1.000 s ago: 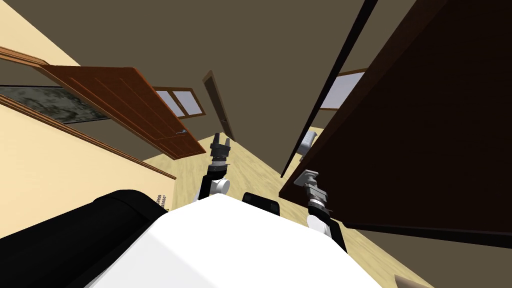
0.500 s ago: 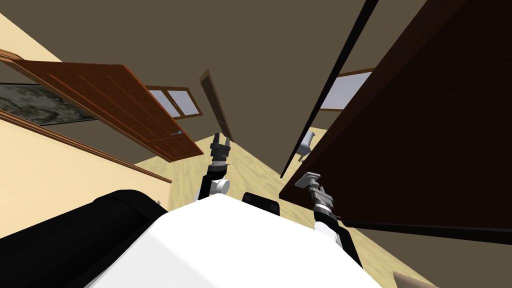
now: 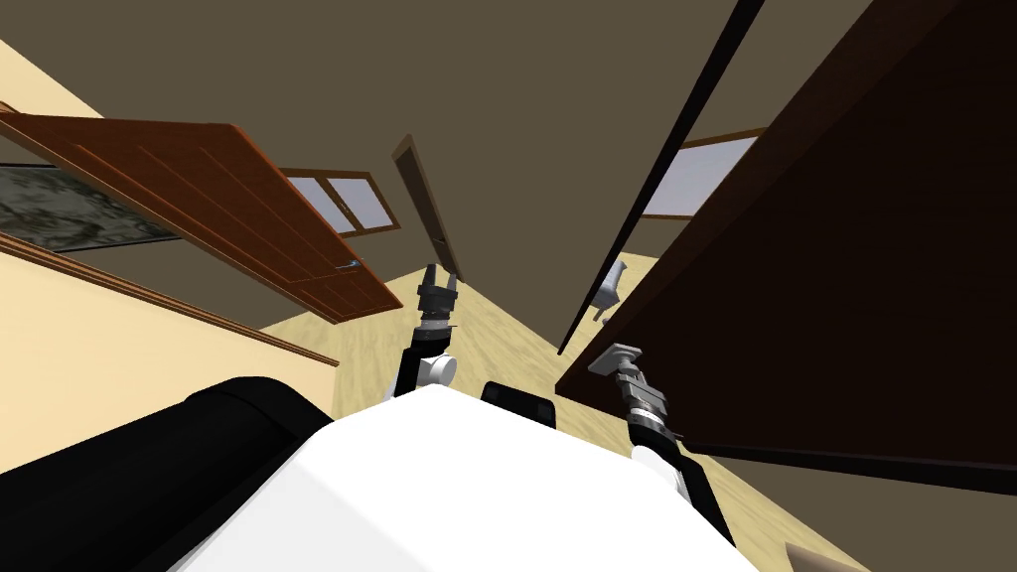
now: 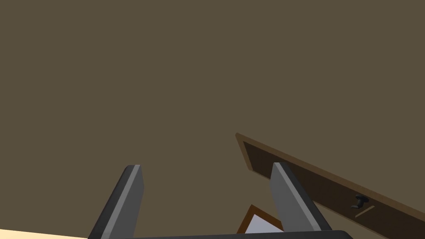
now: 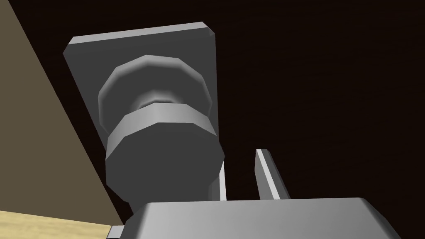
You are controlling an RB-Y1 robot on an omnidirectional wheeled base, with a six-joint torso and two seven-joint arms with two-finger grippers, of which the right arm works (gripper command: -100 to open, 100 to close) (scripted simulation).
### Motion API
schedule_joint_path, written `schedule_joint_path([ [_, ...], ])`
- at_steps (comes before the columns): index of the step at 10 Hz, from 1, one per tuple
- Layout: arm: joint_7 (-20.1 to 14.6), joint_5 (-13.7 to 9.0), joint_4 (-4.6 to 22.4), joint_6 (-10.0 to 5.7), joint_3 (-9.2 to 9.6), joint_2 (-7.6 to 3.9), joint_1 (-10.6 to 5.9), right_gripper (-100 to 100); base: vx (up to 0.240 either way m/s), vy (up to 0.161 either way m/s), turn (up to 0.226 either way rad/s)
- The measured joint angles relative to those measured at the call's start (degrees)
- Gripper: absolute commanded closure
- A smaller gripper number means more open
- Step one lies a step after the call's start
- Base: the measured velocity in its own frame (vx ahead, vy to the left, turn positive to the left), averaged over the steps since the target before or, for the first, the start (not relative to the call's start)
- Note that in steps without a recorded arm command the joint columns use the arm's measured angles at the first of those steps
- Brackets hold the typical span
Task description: Pull the door open
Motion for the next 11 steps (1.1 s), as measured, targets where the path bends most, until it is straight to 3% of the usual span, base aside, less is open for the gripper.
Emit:
schedule_joint_path([
  [2, 0.21, -0.58, -0.37, 0.31, -0.04, -0.26, 0.24, -100, 0.017, 0.0, -0.025],
  [3, 0.35, -0.75, -0.04, 0.37, -0.28, -0.32, 0.48, 100, 0.007, -0.022, 0.015],
  [8, 0.2, -0.73, 0.12, 0.28, -0.29, -0.35, 0.49, 100, -0.001, 0.0, -0.003],
  [9, 0.2, -0.72, 0.11, 0.29, -0.28, -0.34, 0.49, -100, -0.125, -0.044, 0.112],
  [11, -0.27, 0.25, 0.95, -0.41, -0.17, -0.09, -0.72, -100, -0.226, -0.058, 0.123],
])
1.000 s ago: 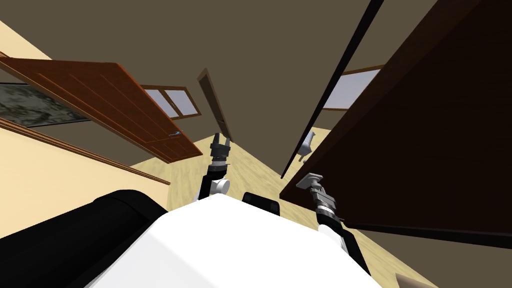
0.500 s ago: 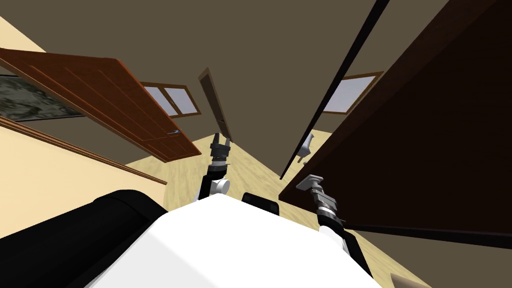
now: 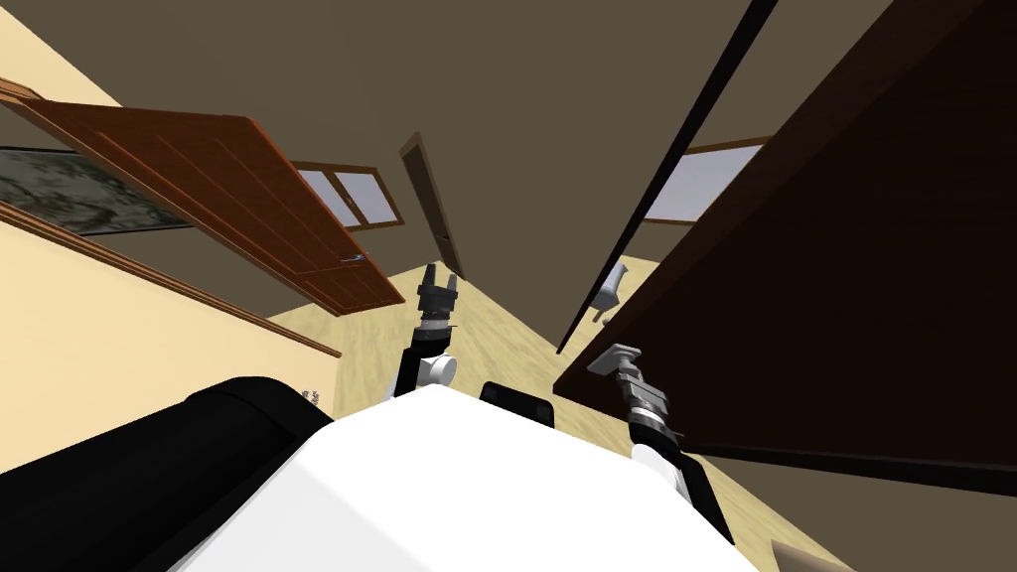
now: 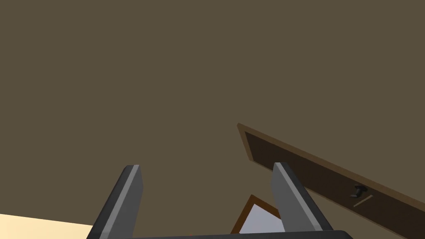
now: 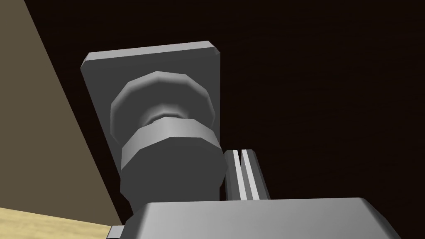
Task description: Pull the door open
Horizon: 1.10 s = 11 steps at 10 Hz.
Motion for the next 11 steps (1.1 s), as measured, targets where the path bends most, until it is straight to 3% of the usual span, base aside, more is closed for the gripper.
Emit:
schedule_joint_path([
  [7, -3.12, 4.42, 2.74, -1.7, 2.68, 0.74, -3.57, -100, -0.18, -0.07, 0.121],
  [9, -4.24, 6.13, 3.97, -2.87, 3.61, 1.02, -5.25, -100, -0.207, -0.072, 0.13],
  [11, -4.35, 6.89, 3.71, -3.04, 4.04, 1.38, -5.52, -100, -0.132, -0.042, 0.033],
])
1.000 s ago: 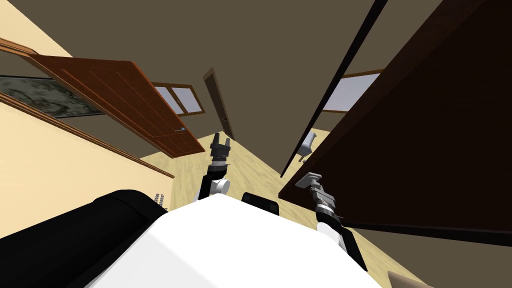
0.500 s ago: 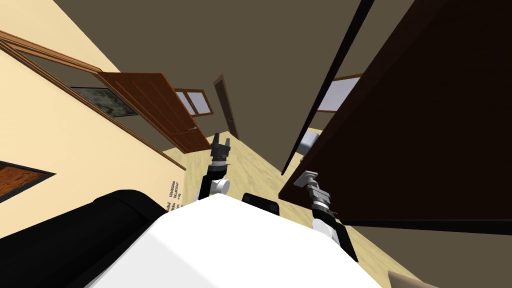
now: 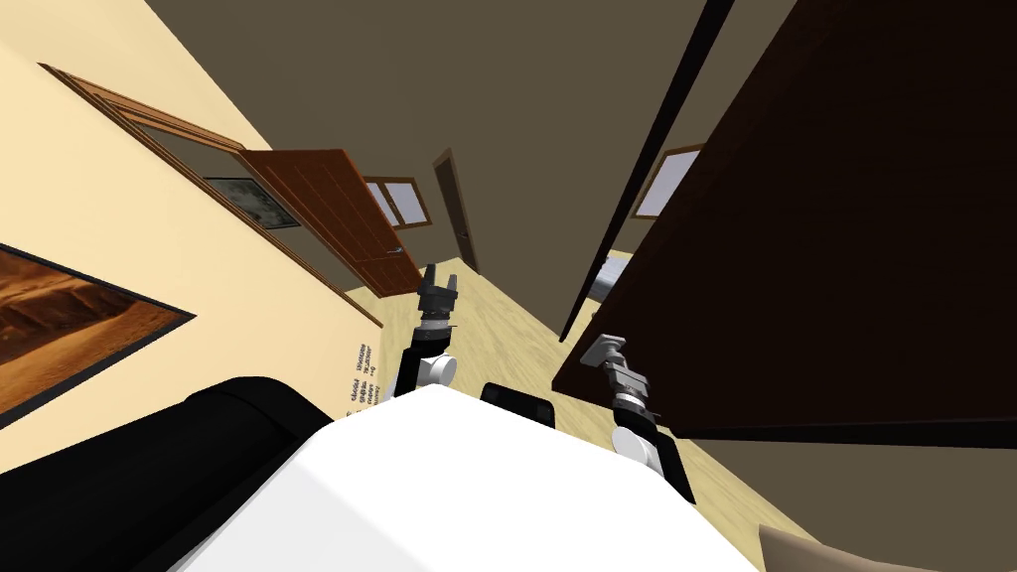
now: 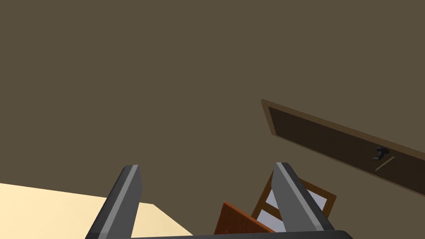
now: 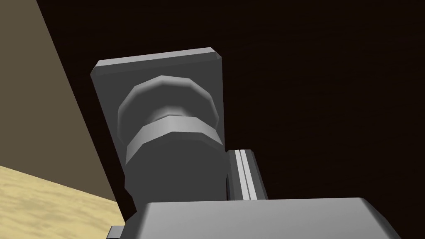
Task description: Pull the door open
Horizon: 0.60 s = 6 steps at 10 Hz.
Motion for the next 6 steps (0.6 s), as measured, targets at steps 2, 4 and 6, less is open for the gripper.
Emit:
schedule_joint_path([
  [2, -0.26, 0.47, 0.82, 0.04, 0.35, 0.23, -0.88, -100, -0.07, -0.045, 0.008],
  [4, -0.3, -0.72, 0.69, 0.48, -0.34, -0.65, 0.3, -100, 0.054, 0.034, -0.096],
  [6, -0.29, -2.64, -0.63, 1.42, -1.06, -1.93, 1.58, -100, 0.047, 0.056, -0.026],
])
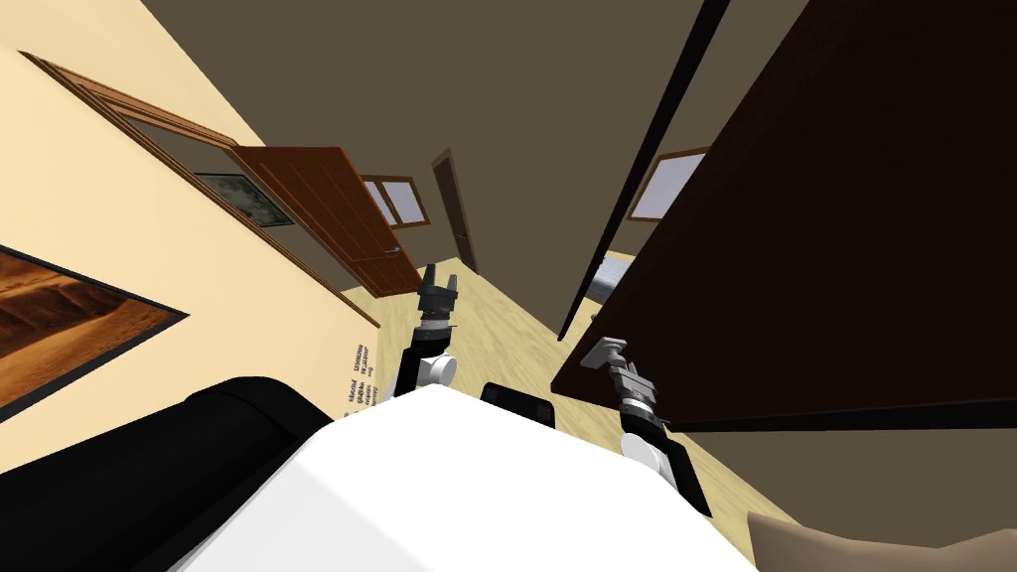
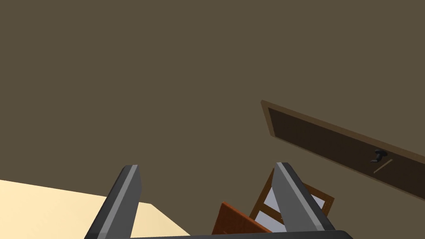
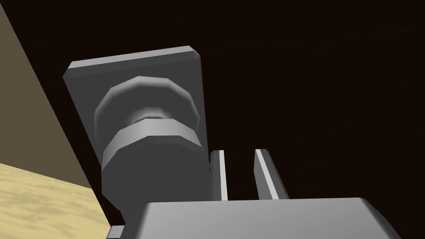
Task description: Pull the door open
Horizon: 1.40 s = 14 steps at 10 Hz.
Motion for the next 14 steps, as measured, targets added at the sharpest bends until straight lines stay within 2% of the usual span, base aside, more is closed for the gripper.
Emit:
schedule_joint_path([
  [1, 0.01, -0.73, -0.66, 0.43, -0.2, -0.48, 0.42, -100, 0.027, 0.001, -0.043],
  [2, 0.0, -0.92, -0.42, 0.48, -0.47, -0.63, 0.62, 100, 0.004, -0.02, 0.016],
  [7, 0.0, -0.85, -0.31, 0.42, -0.43, -0.58, 0.55, 100, -0.003, -0.003, 0.0],
  [8, 0.0, -0.85, -0.31, 0.42, -0.43, -0.58, 0.55, -100, -0.125, -0.039, 0.146],
  [10, -1.08, 0.25, 0.66, -0.48, -0.02, -0.97, -0.48, -100, -0.205, -0.059, 0.146],
  [12, -2.05, 1.3, 0.77, -1.01, 0.68, -1.32, -0.78, -100, -0.256, -0.093, 0.157],
  [14, -2.96, 2.58, 2.07, -1.35, 1.82, -1.23, -2.32, -100, -0.222, -0.09, 0.13],
])
